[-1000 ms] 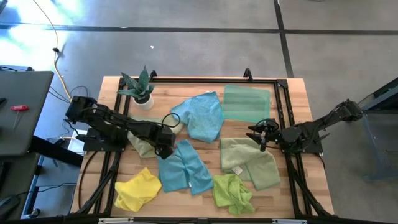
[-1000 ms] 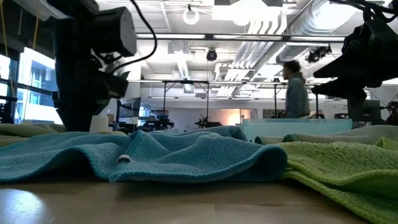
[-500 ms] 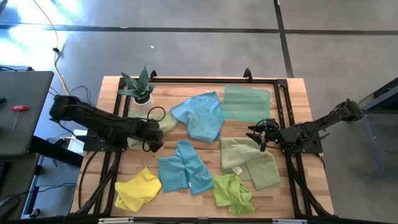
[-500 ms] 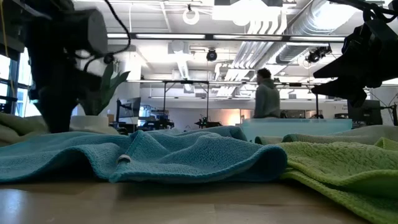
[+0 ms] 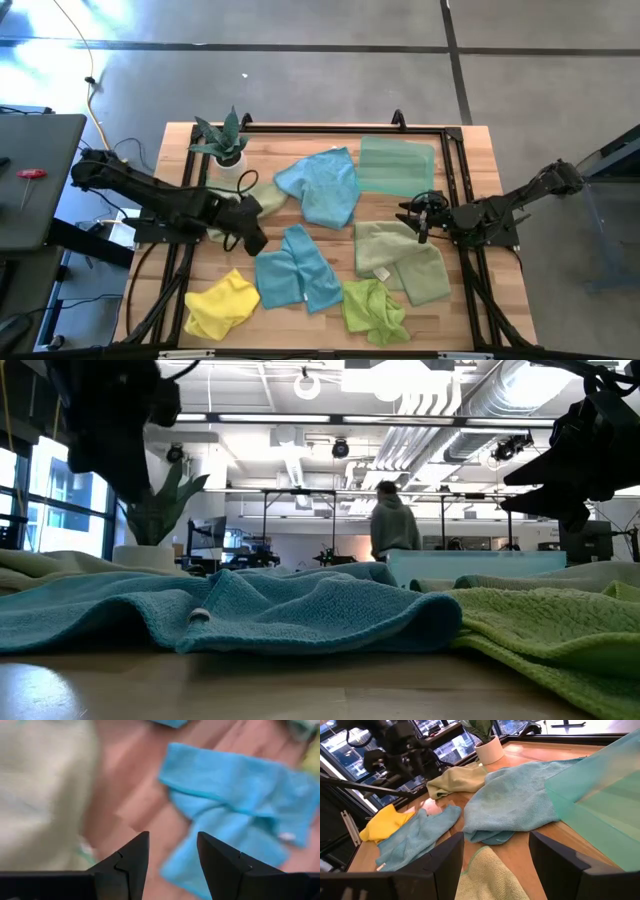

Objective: Fold microfiber towels
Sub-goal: Adjust the yellow microfiber cloth

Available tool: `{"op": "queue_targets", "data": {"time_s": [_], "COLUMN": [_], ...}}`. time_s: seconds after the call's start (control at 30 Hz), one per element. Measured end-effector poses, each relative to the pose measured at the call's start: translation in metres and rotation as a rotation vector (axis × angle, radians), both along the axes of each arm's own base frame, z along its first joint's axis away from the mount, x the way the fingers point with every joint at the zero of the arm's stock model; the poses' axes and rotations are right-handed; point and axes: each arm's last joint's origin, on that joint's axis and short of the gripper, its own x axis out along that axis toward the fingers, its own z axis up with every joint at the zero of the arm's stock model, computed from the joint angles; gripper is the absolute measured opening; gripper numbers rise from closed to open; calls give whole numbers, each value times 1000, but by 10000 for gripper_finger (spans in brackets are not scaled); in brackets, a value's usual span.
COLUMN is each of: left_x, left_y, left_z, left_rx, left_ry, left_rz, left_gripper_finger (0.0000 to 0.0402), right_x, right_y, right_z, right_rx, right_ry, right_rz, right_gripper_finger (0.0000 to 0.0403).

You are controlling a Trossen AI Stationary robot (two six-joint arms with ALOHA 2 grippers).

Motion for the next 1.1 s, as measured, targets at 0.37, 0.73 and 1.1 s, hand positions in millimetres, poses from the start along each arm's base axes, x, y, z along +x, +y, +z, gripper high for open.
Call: {"op": "queue_targets", "data": {"time_s": [0.37,0.73,1.1], "left_x": [18,7,1], "left_y": [-79,-148,-167], "left_z": [-37,-37,-80], "left_rx": [-318,-414,-343], "left_ry": [18,370,563], "left_rz": [114,119,158], "left_gripper_finger": [156,156,156], "right_x": [0,0,0], "right_y": [0,0,0], "right_z": [0,0,0], "right_rx": [0,1,1], "right_ry": [0,1,-1], "right_rz": [0,3,3], "right_gripper_finger": [217,217,217]}}
